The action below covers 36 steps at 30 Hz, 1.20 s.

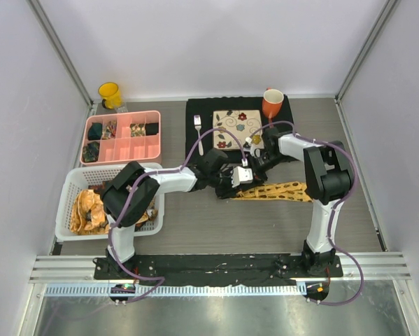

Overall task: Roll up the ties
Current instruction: Roll the tie at the center of the board.

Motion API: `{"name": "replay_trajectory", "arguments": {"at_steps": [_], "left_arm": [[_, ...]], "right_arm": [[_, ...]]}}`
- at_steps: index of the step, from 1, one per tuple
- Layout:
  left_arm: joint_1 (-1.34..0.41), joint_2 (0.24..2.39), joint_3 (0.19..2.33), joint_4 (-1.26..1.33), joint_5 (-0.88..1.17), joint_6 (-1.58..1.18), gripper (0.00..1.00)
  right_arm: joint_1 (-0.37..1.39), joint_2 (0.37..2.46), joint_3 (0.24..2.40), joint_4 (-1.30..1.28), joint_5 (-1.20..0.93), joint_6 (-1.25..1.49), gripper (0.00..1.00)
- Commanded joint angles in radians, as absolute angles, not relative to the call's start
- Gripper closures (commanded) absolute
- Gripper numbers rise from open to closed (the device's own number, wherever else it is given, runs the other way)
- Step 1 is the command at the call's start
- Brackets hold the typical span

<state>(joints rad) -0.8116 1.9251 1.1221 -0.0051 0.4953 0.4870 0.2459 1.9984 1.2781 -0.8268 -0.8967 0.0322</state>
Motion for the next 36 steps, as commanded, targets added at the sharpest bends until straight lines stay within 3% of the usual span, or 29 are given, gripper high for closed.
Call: {"name": "replay_trajectory", "arguments": {"at_steps": [1,2,7,22,30,36], "left_arm": [[-0.821,1.950,1.121,-0.115,0.472,0.532,0.57],[-0.819,1.948,1.123,-0.117,0.468,0.534,0.54],[-0.802,1.913,1.118,-0.088,0.508,0.517,0.34],[-0.814,1.942,1.242,-0.005,0.626,0.423,0.20],[-0.836,2.020,1.292,0.025,0.606,0.403,0.26],[-0.836,1.993,1.234,-0.084,0.545,0.471,0.55]], "right_arm": [[0.241,2.016,1.266,-0.795,-0.789,0.052,0.92],[0.238,2.017,1.262,-0.795,-0.766,0.054,0.99],[0.197,2.025,1.221,-0.818,-0.687,0.017,0.99],[0.152,2.089,1.207,-0.772,-0.554,-0.043,0.99],[0.182,2.083,1.218,-0.747,-0.587,-0.041,0.99],[0.241,2.103,1.267,-0.706,-0.601,-0.015,0.99]]}}
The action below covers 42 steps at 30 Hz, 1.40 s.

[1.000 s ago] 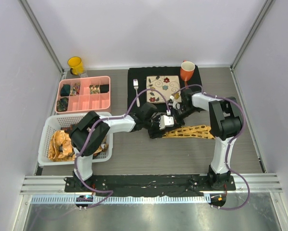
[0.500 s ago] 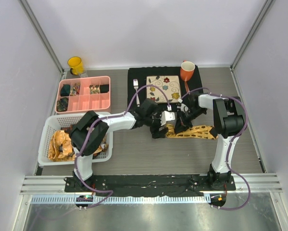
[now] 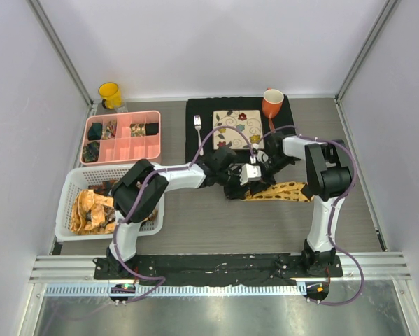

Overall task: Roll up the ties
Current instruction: Roll the tie at the center of the board.

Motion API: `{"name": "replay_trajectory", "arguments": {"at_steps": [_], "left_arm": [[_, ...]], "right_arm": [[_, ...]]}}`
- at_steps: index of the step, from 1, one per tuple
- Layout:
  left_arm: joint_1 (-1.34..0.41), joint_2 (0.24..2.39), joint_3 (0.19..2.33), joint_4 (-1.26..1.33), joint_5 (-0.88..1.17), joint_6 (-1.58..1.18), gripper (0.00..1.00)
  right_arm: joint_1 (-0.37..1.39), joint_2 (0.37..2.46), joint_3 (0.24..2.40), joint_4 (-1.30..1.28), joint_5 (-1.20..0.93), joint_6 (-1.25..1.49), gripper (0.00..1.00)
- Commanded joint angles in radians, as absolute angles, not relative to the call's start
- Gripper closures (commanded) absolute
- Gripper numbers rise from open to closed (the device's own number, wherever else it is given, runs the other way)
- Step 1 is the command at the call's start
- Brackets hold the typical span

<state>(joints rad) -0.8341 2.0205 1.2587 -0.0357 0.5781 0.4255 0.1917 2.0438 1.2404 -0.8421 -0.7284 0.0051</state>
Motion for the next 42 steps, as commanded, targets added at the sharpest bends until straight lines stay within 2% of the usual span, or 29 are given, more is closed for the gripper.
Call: {"name": "replay_trajectory", "arguments": {"at_steps": [1,4,7,8,9,13,16,19,23,27,32,36,39,40,41,42], "left_arm": [[-0.835,1.967,1.214,-0.092,0.542,0.482,0.62],[-0.835,1.937,1.143,-0.118,0.529,0.514,0.73],[-0.836,1.934,1.123,-0.193,0.488,0.520,0.79],[-0.836,1.937,1.121,-0.202,0.473,0.523,0.80],[-0.836,1.937,1.120,-0.212,0.457,0.531,0.81],[-0.836,1.953,1.138,-0.264,0.410,0.543,0.82],[-0.836,1.971,1.164,-0.284,0.396,0.541,0.83],[-0.838,1.986,1.189,-0.293,0.394,0.537,0.83],[-0.839,1.996,1.209,-0.298,0.397,0.541,0.82],[-0.839,1.996,1.209,-0.302,0.403,0.546,0.77],[-0.839,1.993,1.212,-0.304,0.405,0.551,0.73],[-0.839,1.993,1.212,-0.307,0.407,0.549,0.70],[-0.839,1.993,1.212,-0.305,0.403,0.551,0.66],[-0.839,1.993,1.212,-0.301,0.399,0.545,0.64],[-0.838,1.993,1.210,-0.295,0.388,0.538,0.62],[-0.839,1.988,1.209,-0.279,0.385,0.534,0.56]], "right_arm": [[0.247,2.106,1.275,-0.704,-0.604,-0.012,0.99],[0.265,2.106,1.293,-0.701,-0.618,-0.009,0.99],[0.265,2.083,1.305,-0.730,-0.649,-0.031,0.99],[0.259,2.073,1.310,-0.770,-0.658,-0.044,0.98],[0.253,2.051,1.321,-0.790,-0.676,-0.057,0.92],[0.200,1.988,1.336,-0.889,-0.756,-0.103,0.73],[0.169,1.945,1.347,-0.966,-0.822,-0.146,0.64],[0.166,1.918,1.347,-1.009,-0.860,-0.170,0.61],[0.170,1.901,1.321,-1.008,-0.951,-0.160,0.50],[0.190,1.920,1.299,-0.953,-0.954,-0.100,0.49],[0.222,1.968,1.295,-0.856,-0.868,-0.057,0.50],[0.230,2.006,1.298,-0.839,-0.831,-0.055,0.55],[0.232,2.020,1.301,-0.841,-0.822,-0.064,0.70],[0.233,2.026,1.301,-0.851,-0.816,-0.071,0.88],[0.232,2.028,1.299,-0.854,-0.808,-0.087,0.96],[0.232,2.028,1.298,-0.864,-0.799,-0.100,0.99]]}}
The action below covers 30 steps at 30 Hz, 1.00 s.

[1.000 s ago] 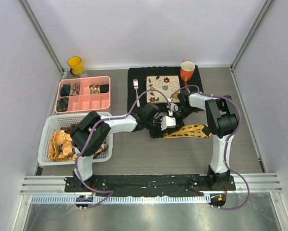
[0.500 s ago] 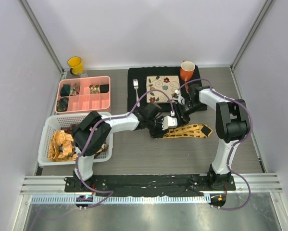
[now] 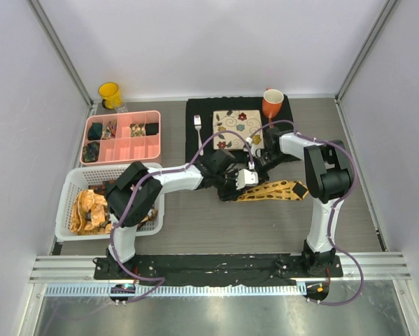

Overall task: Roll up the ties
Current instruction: Roll the tie at the center of the board.

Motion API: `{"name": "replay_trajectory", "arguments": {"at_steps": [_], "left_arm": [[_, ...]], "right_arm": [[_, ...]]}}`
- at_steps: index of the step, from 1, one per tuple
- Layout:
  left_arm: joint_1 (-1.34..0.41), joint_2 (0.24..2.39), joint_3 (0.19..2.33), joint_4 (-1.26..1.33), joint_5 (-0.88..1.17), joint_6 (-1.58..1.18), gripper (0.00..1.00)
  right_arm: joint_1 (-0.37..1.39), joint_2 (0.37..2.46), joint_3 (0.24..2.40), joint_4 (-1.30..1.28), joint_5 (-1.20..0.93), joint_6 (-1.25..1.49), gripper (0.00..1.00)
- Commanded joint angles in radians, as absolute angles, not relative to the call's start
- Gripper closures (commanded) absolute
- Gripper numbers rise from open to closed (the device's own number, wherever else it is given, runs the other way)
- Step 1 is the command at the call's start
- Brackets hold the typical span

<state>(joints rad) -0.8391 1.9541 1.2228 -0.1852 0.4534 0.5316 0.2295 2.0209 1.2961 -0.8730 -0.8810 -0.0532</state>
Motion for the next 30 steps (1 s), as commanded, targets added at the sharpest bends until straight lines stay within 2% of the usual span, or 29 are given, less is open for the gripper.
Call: {"name": "replay_trajectory", "arguments": {"at_steps": [1,6,11,22,30], "left_arm": [[-0.839,1.983,1.206,-0.272,0.384,0.519,0.53],[-0.822,1.902,1.163,-0.146,0.446,0.457,0.36],[-0.812,1.835,1.144,-0.048,0.494,0.376,0.29],[-0.776,1.904,1.046,0.270,0.586,0.241,0.20],[-0.776,1.974,1.026,0.492,0.718,0.169,0.16]], "right_arm": [[0.229,2.031,1.295,-0.870,-0.786,-0.112,0.99],[0.201,2.052,1.258,-0.859,-0.648,-0.162,0.99],[0.186,2.074,1.239,-0.801,-0.531,-0.152,0.99],[0.209,2.043,1.221,-0.724,-0.344,-0.124,0.99],[0.213,2.060,1.224,-0.718,-0.327,-0.087,0.99]]}}
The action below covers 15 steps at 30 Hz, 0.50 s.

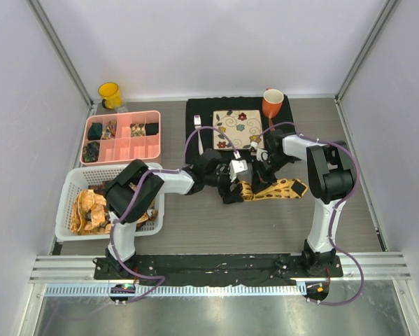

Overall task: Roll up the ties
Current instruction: Roll the tie at the center of the board.

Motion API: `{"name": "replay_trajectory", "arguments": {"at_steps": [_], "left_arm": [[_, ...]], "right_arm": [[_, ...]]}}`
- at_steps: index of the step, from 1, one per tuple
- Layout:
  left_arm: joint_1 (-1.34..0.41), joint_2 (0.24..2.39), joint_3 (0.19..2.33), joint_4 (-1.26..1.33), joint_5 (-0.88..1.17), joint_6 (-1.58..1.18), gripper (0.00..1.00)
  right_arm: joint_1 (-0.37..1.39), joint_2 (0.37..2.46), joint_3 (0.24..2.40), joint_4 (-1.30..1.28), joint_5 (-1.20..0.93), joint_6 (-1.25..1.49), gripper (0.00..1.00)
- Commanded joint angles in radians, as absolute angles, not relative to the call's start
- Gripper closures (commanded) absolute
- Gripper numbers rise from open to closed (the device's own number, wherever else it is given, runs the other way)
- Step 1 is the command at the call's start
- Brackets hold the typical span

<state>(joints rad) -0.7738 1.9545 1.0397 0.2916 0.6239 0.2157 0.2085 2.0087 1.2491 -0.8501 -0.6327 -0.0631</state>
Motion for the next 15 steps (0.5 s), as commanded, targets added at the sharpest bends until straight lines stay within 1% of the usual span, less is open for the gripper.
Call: {"name": "replay_trajectory", "arguments": {"at_steps": [1,7,9,11,15], "left_arm": [[-0.782,1.986,1.023,0.506,0.719,0.172,0.17],[-0.810,2.022,1.023,0.598,0.719,0.149,0.28],[-0.818,2.032,1.028,0.626,0.712,0.141,0.30],[-0.828,2.054,1.032,0.647,0.696,0.138,0.34],[-0.841,2.082,1.043,0.666,0.686,0.129,0.40]], "right_arm": [[0.212,2.063,1.229,-0.724,-0.325,-0.084,0.99],[0.216,2.072,1.239,-0.741,-0.348,-0.069,0.99],[0.221,2.072,1.238,-0.744,-0.350,-0.066,0.99],[0.224,2.074,1.239,-0.744,-0.353,-0.060,0.99],[0.229,2.080,1.249,-0.747,-0.351,-0.055,0.99]]}}
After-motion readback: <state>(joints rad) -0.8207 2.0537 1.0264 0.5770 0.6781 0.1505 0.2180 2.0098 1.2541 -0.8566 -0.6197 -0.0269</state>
